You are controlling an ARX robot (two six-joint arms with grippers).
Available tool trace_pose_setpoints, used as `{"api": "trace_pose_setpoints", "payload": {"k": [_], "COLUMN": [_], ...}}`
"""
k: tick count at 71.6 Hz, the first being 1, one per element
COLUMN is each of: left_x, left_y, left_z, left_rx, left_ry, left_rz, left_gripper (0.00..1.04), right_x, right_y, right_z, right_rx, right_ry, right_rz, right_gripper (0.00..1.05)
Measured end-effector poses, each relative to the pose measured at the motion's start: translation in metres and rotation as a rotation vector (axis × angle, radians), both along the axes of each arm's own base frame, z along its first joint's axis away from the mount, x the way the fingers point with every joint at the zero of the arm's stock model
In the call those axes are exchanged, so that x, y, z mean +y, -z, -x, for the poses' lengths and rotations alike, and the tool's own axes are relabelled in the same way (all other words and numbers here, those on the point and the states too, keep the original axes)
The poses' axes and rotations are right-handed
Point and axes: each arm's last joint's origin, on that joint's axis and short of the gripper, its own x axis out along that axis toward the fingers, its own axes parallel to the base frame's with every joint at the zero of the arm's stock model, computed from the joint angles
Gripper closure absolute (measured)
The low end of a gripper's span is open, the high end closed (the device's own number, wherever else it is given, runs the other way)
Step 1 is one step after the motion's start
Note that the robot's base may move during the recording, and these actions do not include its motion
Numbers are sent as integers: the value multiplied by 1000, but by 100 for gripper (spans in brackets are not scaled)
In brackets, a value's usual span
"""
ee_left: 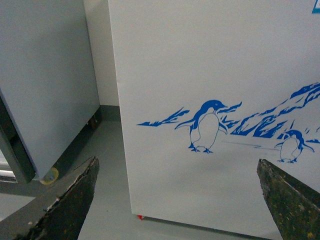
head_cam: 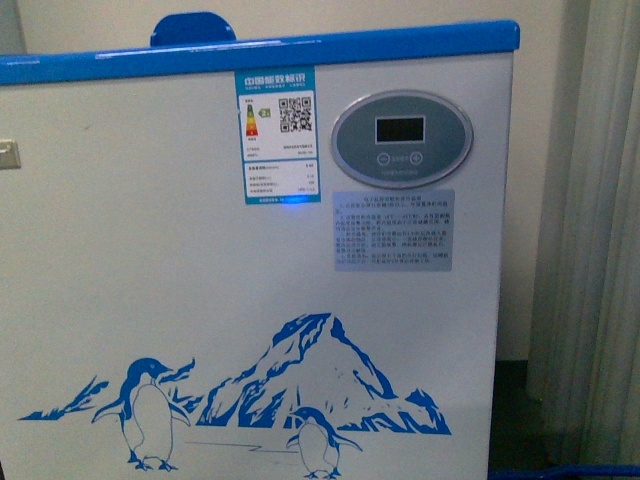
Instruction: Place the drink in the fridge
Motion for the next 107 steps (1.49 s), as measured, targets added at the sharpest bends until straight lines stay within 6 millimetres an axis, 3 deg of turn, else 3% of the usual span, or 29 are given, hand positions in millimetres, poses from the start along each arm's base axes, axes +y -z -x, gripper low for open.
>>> {"api": "trace_pose_setpoints", "payload": {"k": [66, 74, 82, 91, 98, 105, 107], "left_x": [0, -4, -7, -7, -10, -31, -34], "left_y": [0, -1, -6, -37, -63, -92, -94], "left_z": [0, -3, -23, -68, -121, -195, -203], "left_rx": [1, 211, 298, 224, 152, 74, 67], "left_ry": [0, 23, 64, 128, 175, 346, 376], "left_rz": [1, 157, 247, 196, 48, -252, -314], "left_gripper": [8, 8, 8, 8, 8, 8, 8], "right_x": [0, 0, 0, 0, 0, 0, 0], "right_y": [-1, -2, -2, -2, -2, -2, -2], "right_z": [1, 1, 1, 1, 1, 1, 1], "right_rx": [-6, -8, -7, -7, -7, -7, -7], "right_ry": [0, 0, -1, 0, 0, 0, -1], "right_rz": [-1, -2, -1, -2, -2, -2, -1], "right_gripper": [65, 65, 65, 65, 65, 65, 65]}}
